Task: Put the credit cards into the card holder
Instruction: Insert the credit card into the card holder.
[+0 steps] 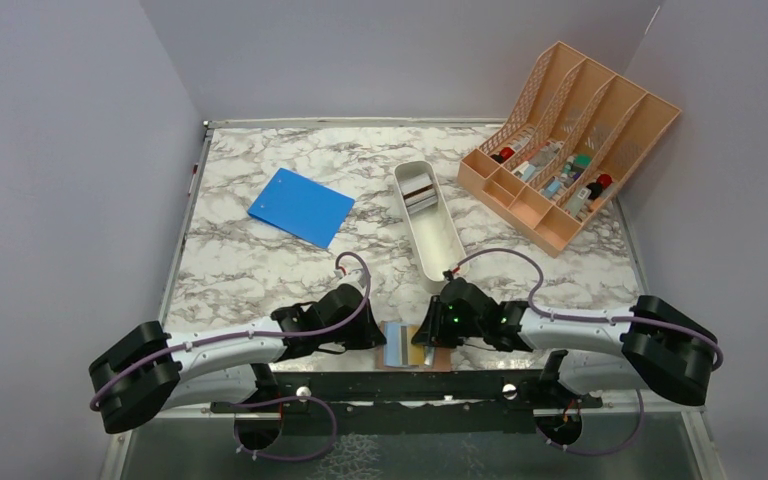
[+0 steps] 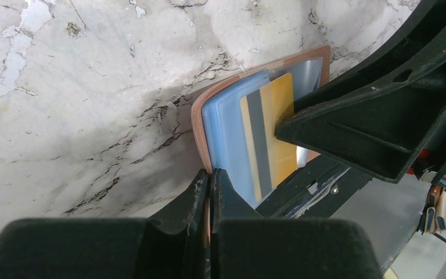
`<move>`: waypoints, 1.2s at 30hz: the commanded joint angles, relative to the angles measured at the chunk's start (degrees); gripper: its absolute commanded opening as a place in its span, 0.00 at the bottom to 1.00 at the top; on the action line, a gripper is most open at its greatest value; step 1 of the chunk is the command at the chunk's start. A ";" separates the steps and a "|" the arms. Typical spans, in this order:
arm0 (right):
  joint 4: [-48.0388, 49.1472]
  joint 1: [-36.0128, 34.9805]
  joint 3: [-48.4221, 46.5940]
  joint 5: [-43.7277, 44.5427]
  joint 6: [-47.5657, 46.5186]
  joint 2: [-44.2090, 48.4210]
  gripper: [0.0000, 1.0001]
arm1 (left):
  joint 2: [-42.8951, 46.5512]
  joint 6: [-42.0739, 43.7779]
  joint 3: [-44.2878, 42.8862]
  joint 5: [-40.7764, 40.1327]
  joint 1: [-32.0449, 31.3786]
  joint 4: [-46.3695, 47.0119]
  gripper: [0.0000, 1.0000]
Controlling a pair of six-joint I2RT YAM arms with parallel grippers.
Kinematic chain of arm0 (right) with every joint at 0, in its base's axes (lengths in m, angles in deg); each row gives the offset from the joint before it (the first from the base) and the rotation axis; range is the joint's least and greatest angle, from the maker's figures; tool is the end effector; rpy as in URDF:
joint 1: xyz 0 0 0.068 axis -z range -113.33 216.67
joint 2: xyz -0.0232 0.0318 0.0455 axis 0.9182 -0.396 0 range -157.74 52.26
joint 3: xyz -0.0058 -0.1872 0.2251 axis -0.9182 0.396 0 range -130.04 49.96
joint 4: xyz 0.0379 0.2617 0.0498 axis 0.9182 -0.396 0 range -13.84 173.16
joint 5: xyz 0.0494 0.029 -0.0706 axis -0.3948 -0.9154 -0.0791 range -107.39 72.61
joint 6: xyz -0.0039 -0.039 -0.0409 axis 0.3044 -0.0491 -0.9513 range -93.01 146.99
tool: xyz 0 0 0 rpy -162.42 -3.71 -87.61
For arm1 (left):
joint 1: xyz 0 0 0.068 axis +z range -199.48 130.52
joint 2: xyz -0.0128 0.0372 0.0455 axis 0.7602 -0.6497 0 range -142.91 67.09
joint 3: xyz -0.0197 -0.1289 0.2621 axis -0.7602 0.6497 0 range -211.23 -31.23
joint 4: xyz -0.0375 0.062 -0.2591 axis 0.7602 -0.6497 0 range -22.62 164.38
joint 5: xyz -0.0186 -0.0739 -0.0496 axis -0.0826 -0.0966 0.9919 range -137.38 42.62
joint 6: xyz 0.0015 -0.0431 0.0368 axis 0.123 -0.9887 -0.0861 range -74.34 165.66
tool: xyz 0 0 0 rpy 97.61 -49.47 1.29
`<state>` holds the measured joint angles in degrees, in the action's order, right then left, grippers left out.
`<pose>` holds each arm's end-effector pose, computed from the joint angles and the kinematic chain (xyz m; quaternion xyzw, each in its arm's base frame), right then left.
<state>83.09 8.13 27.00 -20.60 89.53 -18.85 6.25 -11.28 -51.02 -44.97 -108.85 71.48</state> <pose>0.1114 0.1864 0.1496 0.0227 0.9337 0.3232 0.1526 0.0971 -0.1672 0.1622 0.0277 0.9197 -0.3424 0.1899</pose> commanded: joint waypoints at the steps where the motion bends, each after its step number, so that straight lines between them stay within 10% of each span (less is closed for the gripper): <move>1: 4.94 -0.33 1.29 -3.05 0.84 -2.01 0.33 | 1.33 -0.33 0.29 1.45 -0.35 0.46 0.04; 36: 4.51 -1.39 0.33 -2.17 0.18 -1.60 0.44 | 3.08 -1.74 -0.23 3.52 -0.39 1.27 0.03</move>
<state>91.46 7.10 27.94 -24.29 90.58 -21.87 7.72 -12.40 -51.00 -43.28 -108.85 71.68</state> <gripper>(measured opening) 0.437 0.044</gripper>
